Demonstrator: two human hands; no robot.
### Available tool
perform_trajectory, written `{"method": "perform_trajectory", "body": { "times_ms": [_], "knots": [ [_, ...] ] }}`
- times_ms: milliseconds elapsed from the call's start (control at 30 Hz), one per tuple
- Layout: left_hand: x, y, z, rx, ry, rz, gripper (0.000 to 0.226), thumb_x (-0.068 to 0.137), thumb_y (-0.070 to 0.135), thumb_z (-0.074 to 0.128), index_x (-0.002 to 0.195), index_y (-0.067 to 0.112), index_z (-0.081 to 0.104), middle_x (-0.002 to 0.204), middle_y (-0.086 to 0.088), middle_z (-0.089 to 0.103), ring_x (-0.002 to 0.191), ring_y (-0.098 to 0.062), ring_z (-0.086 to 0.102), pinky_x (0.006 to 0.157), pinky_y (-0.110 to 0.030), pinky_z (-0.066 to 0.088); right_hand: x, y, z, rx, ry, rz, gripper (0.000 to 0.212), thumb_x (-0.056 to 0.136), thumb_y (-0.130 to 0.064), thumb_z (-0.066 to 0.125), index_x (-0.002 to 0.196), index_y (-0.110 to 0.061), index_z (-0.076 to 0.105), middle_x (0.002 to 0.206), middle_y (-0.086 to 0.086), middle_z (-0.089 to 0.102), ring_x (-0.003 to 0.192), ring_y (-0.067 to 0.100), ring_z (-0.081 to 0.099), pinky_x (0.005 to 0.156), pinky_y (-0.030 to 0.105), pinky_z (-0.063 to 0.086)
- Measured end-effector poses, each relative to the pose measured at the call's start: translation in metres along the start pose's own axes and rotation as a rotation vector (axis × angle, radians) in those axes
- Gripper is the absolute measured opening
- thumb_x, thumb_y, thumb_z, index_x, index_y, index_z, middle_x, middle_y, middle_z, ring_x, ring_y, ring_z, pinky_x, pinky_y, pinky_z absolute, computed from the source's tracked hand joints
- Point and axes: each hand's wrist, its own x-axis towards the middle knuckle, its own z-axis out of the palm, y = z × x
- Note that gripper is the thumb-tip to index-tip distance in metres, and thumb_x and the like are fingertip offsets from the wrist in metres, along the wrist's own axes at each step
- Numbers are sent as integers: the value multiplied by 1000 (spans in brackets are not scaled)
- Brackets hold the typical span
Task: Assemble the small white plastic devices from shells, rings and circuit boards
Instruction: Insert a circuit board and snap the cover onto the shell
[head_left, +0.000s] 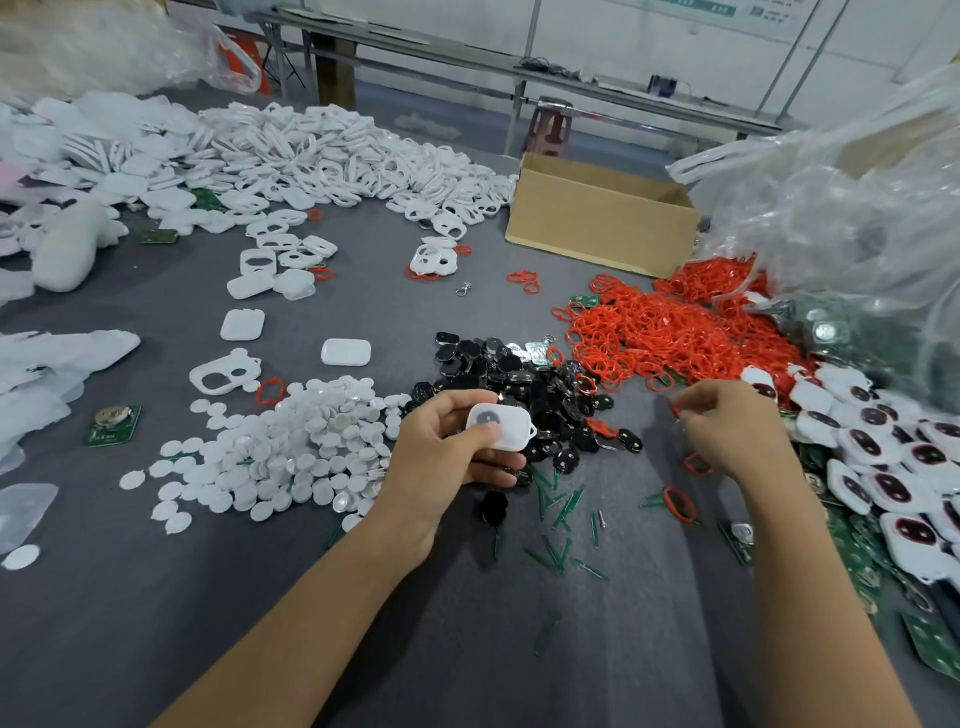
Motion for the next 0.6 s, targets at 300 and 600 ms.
{"method": "perform_trajectory", "body": {
  "times_ms": [300,600],
  "knots": [
    [0,-2,0,56,31,24,24,91,-10,53,102,9,63,81,-9,72,58,-26,69,48,-26,54,-1,-5,0,42,-144,-84,27,83,7,53,87,-12,72,69,-4,61,58,7,50,62,23,44],
    [-2,0,2,54,29,39,22,92,-10,52,103,7,63,83,-10,71,58,-25,69,50,-26,55,-6,-18,0,-84,-272,-184,17,80,-9,74,96,-14,71,91,2,68,84,14,59,76,20,39]
  ]
}}
